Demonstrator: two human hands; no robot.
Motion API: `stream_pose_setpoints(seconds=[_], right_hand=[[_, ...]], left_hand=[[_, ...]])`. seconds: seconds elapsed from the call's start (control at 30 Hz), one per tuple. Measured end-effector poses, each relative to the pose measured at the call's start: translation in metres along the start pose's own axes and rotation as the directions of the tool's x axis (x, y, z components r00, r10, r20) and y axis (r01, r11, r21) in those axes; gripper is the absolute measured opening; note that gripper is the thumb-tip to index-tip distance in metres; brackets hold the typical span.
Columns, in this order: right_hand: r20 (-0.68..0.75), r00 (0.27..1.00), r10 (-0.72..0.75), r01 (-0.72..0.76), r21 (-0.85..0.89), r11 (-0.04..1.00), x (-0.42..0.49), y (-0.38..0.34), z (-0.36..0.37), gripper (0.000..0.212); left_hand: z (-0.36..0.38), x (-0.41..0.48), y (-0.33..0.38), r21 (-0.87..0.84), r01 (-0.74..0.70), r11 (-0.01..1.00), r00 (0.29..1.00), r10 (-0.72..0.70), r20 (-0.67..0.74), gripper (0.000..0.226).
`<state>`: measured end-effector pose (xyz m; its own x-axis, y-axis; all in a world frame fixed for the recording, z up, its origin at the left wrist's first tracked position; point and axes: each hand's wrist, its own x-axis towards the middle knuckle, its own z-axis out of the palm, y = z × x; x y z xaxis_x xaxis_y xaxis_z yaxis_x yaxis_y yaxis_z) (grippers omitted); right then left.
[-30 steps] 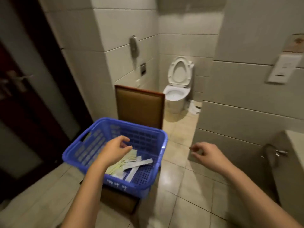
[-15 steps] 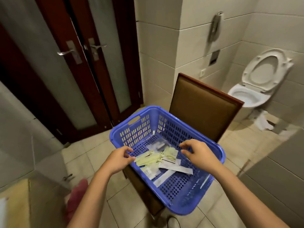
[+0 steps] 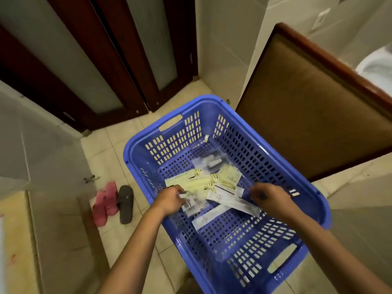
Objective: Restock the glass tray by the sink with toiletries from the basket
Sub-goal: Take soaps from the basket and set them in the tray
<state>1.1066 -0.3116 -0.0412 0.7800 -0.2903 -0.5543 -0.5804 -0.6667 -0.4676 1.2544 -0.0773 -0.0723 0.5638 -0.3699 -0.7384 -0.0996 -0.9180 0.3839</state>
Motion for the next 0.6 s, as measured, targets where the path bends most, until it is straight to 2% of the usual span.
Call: stream_pose_setpoints(seconds=[0.2,0.3,0.43,0.6], right_hand=[[0.227,0.973,0.033,-0.023,-0.048,0.999,0.055,-0.001,0.066,0.032],[0.272,0.961,0.046,-0.034,-0.051,0.998,0.077,-0.001,0.091,0.032],[0.245,0.967,0.071,-0.071,-0.005,0.997,0.114,0.005,0.109,0.03],[0.11,0.992,0.057,-0.057,0.002,0.998,0.167,0.021,0.105,0.03]], left_hand=[[0.035,0.043,-0.014,0.049,0.024,0.998,0.985,-0.032,0.167,0.035],[0.045,0.064,-0.015,0.107,0.031,0.994,0.974,-0.054,0.222,0.04],[0.041,0.105,-0.005,0.23,-0.008,0.973,0.96,-0.057,0.275,0.044],[0.022,0.162,0.013,0.284,-0.044,0.958,0.989,0.001,0.151,0.041]])
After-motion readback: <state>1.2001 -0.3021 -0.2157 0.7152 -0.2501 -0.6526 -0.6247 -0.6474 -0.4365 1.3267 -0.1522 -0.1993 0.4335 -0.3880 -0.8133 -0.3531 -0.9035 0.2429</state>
